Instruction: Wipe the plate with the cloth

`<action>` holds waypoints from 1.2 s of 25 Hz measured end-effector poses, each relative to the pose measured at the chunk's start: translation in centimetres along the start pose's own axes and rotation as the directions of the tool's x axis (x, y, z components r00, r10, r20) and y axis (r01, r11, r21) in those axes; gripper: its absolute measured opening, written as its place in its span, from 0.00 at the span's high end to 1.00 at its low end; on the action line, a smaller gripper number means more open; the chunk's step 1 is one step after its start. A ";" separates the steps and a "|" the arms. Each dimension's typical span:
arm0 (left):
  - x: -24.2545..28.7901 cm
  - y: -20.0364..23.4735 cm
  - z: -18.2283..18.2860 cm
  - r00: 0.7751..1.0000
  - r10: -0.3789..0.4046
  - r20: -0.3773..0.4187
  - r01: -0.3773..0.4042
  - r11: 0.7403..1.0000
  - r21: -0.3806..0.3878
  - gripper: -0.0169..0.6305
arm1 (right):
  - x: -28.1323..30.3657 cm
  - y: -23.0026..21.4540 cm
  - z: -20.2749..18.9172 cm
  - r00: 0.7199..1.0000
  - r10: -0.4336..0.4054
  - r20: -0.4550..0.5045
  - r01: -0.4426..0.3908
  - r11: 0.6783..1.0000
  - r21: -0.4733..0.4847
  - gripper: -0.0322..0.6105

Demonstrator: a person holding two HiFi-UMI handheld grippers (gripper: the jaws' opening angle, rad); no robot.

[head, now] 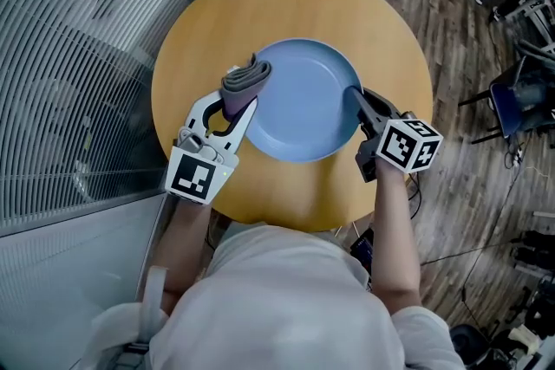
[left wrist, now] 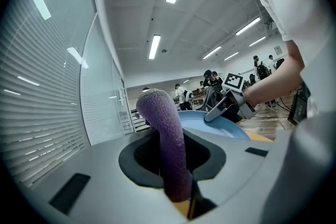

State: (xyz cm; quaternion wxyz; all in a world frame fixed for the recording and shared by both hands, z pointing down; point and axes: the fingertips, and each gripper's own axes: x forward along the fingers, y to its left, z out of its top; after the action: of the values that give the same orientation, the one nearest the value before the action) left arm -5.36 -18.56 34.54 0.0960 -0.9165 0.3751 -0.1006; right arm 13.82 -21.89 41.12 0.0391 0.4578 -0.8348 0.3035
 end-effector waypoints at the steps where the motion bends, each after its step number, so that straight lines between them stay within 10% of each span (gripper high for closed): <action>1: -0.1 -0.1 0.2 1.000 0.005 -0.007 -0.005 1.000 0.011 0.86 | -0.4 0.3 0.1 1.000 0.004 0.004 -0.004 1.000 -0.001 0.90; 30: -0.2 -2.0 -1.7 0.963 -0.007 -0.270 0.054 0.985 0.166 0.86 | -2.7 8.0 -2.1 0.996 0.073 -0.047 -0.077 0.992 -0.099 0.88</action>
State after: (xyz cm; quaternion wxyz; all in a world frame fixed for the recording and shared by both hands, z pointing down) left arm -4.63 -17.21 36.65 0.1215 -0.8883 0.3604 -0.2573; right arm 8.63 -15.58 38.18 0.0686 0.4171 -0.8645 0.2720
